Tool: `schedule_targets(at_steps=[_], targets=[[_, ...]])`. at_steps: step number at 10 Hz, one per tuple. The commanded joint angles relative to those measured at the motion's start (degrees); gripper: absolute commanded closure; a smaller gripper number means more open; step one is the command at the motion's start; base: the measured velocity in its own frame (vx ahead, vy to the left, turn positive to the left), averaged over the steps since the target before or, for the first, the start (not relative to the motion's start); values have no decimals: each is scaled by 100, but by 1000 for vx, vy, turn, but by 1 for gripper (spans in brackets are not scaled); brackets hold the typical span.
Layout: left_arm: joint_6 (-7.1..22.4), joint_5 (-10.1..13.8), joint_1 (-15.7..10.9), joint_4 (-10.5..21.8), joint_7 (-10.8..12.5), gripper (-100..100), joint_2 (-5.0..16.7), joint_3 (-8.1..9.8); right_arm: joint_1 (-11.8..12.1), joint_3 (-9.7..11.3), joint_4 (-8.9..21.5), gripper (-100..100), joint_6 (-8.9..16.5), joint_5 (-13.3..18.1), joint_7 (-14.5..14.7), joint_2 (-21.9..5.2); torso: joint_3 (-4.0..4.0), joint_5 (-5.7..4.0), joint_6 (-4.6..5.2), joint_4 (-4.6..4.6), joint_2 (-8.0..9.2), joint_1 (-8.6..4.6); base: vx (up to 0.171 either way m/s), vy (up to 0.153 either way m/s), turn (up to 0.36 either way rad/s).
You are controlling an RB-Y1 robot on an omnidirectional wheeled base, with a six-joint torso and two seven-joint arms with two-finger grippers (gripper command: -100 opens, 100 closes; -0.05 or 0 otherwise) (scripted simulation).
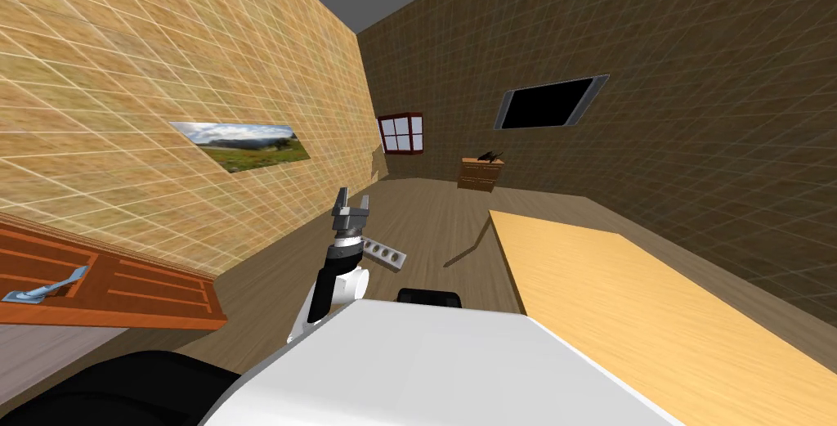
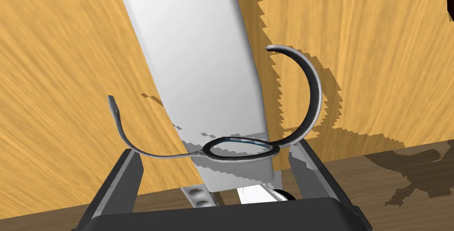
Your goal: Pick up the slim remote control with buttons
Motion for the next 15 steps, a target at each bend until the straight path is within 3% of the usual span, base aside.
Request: schedule_targets(at_steps=[1,2,3,4,11,15], targets=[[0,0,0,0,0,0,0,0,39,-11,177,-100,9,200,200,-13,0,0,0,0,0,0,-45,-43,306],[0,0,0,0,0,0,0,0,-38,-19,224,-100,-48,101,175,24,3,0,-2,1,6,-9,-23,-26,62],[0,0,1,0,0,0,0,1,-43,-23,249,0,-57,113,215,23,1,-1,5,1,1,-4,-3,-5,-11],[0,0,1,0,0,0,0,1,-173,-97,437,-100,-148,186,271,74,-2,1,4,-1,-4,3,-12,13,3],[0,0,1,0,0,0,0,0,-953,-544,1562,-100,-700,628,631,382,-2,4,5,-1,-4,16,-17,31,-2],[0,0,1,0,0,0,0,0,-1214,-693,1964,-100,-883,775,751,484,-2,4,5,-1,-4,16,-13,23,-1]])
